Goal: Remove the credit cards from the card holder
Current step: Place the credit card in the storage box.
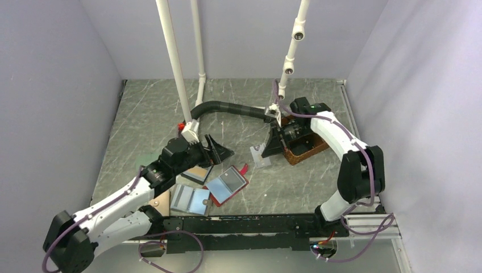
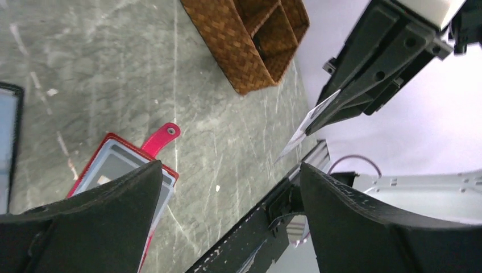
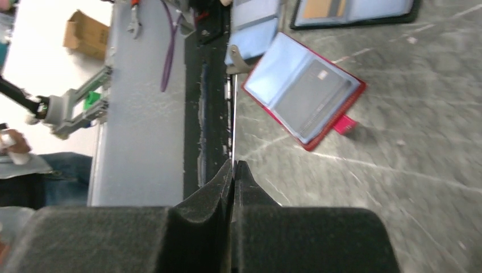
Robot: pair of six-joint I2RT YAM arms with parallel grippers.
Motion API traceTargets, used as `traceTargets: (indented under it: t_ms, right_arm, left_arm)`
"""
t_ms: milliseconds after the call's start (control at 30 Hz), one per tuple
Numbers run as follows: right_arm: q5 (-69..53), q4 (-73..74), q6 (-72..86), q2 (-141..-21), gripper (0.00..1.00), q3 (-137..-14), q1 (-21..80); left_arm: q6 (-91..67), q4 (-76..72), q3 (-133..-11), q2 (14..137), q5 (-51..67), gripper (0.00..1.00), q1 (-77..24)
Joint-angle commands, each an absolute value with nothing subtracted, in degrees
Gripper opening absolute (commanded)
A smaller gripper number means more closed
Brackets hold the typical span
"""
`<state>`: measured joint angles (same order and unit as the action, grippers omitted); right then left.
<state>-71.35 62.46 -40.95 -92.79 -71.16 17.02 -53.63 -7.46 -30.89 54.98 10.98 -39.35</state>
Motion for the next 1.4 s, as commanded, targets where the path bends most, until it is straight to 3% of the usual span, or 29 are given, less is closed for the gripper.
traceTargets:
  t_ms: [0, 367, 667, 933, 1367]
  right_arm:
    - [-67.05, 66.56, -48.75, -88.80, 0.00, -70.77, 12.11]
    - [-59.28, 62.74, -39.84, -87.69, 0.00, -74.23, -5.71]
    - [-40.99, 68.68, -42.85, -99.38, 0.00, -93.96, -17.20]
    - [-25.27, 65.69, -41.14, -109.14, 0.00, -105.47, -18.28]
    - [-27.28, 70.83, -43.53, -118.03, 0.02, -111.94, -16.97]
  left_arm:
    - [-54.24, 2.46, -30.54, 48.25, 0.74, 0.99, -39.53]
    - [-53.80, 8.78, -25.32, 35.27, -4.28, 0.99, -39.37]
    - [-48.00, 11.91, -25.13, 32.86, -3.49, 0.99, -39.32]
    - [-46.81, 10.37, -25.70, 38.14, -0.77, 0.99, -39.26]
    - [-46.86, 7.65, -26.68, 41.39, 1.19, 0.99, -39.26]
